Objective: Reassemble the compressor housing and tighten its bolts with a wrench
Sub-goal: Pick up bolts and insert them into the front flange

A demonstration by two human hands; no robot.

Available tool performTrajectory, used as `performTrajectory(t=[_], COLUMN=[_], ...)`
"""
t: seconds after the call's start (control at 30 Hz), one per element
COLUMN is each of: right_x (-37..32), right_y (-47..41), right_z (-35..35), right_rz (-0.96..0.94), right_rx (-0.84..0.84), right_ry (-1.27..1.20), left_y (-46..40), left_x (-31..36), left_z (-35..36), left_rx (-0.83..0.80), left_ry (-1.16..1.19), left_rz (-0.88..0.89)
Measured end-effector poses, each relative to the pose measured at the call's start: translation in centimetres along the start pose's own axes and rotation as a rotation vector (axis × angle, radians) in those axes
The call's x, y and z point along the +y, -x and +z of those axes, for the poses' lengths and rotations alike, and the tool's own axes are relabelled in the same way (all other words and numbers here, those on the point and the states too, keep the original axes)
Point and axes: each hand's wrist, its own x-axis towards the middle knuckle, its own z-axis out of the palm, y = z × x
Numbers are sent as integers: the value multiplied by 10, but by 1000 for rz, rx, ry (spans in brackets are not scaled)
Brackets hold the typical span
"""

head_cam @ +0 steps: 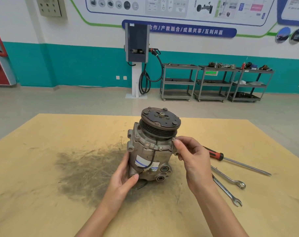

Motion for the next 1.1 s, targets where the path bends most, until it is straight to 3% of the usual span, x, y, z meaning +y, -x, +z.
performTrajectory(t=[0.43, 0.9, 0.97, 1.03, 1.1], right_x=[6, 9, 1, -2, 5], right_y=[7, 8, 15, 34, 59], right_z=[10, 6, -3, -15, -21], right_rz=[16, -174, -293, -519, -521], right_rx=[59, 32, 17, -236, -646], right_ry=[-111, 261, 311, 552, 925], left_y=[1, -1, -1, -2, -3], left_x=[-1, -5, -5, -6, -6], left_z=[0, -3, -2, -1, -1], left_rx=[-3, -19, -19, -15, -10], left_ry=[15, 29, 28, 30, 30], left_rz=[-3, 8, 5, 3, 1])
